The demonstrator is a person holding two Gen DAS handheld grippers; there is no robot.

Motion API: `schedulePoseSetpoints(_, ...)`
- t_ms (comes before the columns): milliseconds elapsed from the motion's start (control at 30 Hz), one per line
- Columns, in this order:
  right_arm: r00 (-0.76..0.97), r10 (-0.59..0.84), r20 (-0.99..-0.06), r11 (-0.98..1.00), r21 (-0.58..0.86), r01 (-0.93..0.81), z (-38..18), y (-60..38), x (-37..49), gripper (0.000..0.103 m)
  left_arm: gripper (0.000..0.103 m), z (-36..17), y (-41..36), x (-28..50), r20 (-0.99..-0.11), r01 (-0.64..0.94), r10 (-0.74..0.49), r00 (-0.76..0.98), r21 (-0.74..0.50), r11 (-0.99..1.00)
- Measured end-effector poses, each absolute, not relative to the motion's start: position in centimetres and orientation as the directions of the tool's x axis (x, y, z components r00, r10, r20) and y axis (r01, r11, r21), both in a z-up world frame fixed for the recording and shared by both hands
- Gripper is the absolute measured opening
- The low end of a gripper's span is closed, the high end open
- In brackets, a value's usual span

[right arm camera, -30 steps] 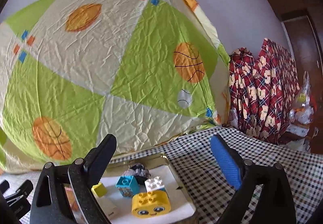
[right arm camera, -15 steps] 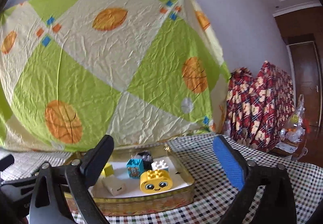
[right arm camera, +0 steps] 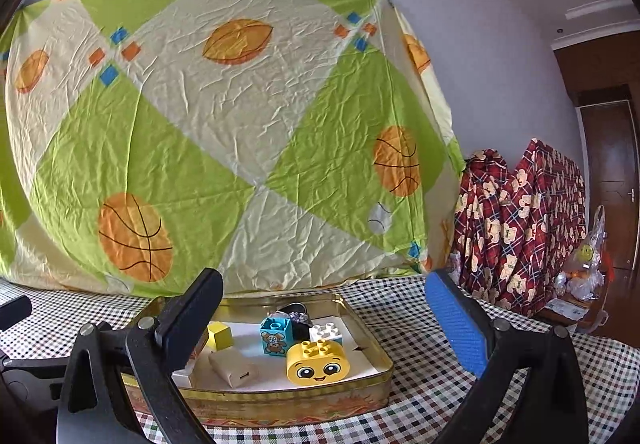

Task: Organize rigid objects

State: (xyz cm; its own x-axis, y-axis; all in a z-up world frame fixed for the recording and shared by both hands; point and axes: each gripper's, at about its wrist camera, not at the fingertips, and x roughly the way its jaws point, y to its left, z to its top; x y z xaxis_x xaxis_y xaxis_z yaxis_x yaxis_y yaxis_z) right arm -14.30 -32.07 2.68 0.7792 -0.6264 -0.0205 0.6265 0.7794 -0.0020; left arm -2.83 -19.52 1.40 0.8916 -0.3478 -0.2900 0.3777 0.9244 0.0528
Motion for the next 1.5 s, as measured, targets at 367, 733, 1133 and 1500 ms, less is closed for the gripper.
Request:
schedulePoseSetpoints(367, 0.783, -0.618, -0.074, 0.785, -0.003, 0.619, 2.4, -32.6, -13.5, 0.102, 0.103, 1.2, -19.9, -2.5, -0.314, 0.382, -0.345, 0.884, 0.063, 0.922)
schedulePoseSetpoints(733, 0.786, -0.609, -0.105, 0.791, -0.007, 0.612, 2.3, -32.8, -12.9, 0.102, 0.103, 1.1, -20.5, -2.4, -0.328, 0.377, -0.330, 0.885, 0.090, 0.922)
schedulePoseSetpoints(1133, 0.792, -0.604, -0.088, 0.796, -0.016, 0.606, 2.4, -32.4, -13.0, 0.102, 0.103, 1.1, -20.6, -2.5, -0.328, 0.375, -0.328, 0.886, 0.091, 0.922)
schedulePoseSetpoints(1500, 0.792, -0.605, -0.087, 0.795, -0.013, 0.606, 2.4, -32.3, -13.1, 0.102, 0.103, 1.1, -20.7, -2.4, -0.329, 0.372, -0.324, 0.887, 0.091, 0.924)
